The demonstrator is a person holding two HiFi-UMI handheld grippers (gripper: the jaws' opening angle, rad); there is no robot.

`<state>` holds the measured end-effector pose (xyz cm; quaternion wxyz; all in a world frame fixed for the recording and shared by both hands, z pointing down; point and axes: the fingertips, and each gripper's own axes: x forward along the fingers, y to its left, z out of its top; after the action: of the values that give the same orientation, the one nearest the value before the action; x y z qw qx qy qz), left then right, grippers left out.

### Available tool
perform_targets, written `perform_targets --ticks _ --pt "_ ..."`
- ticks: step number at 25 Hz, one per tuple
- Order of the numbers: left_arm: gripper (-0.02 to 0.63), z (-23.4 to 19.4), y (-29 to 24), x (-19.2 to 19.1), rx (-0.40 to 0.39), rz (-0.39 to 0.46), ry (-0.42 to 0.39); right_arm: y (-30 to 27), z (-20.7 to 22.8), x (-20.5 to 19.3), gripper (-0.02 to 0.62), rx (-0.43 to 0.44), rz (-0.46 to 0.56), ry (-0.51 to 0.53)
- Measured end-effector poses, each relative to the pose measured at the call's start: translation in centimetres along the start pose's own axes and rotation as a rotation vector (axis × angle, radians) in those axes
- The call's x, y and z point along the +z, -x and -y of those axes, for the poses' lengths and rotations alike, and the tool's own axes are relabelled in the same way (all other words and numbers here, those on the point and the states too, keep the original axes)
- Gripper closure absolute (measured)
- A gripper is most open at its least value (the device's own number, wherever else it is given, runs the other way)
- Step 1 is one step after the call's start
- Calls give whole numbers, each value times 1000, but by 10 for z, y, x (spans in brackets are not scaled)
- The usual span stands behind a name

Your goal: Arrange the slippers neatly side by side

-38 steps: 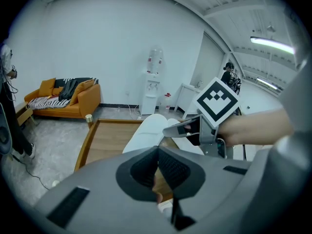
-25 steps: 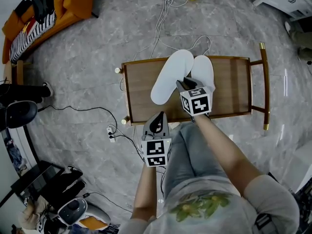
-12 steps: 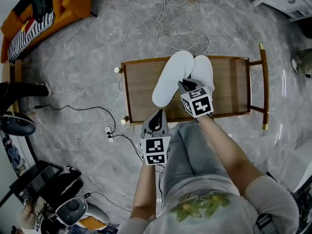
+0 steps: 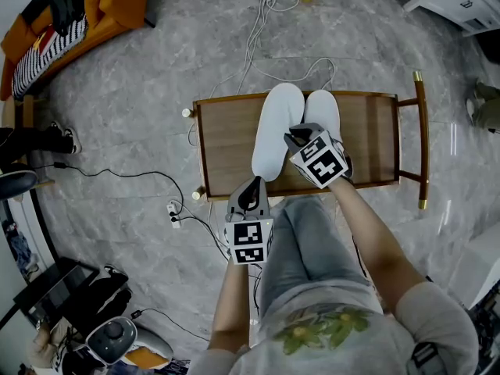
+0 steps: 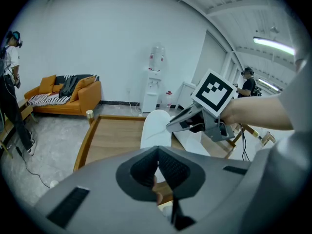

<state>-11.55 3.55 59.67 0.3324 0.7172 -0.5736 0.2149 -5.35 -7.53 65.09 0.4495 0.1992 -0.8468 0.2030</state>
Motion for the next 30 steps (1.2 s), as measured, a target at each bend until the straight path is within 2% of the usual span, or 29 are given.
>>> perform_targets --ticks 7,12,16,30 --pt "591 -1 -1 0 4 -9 3 1 -5 -14 561 59 -81 64" --pt "591 1 -1 2 -1 -11 -2 2 -6 -27 561 67 -132 214" --pt "591 5 -4 3 -2 -9 -11 2 0 -34 560 48 -168 285" --pt "591 13 -10 5 -7 -12 -15 -1 2 -39 543 31 -167 242"
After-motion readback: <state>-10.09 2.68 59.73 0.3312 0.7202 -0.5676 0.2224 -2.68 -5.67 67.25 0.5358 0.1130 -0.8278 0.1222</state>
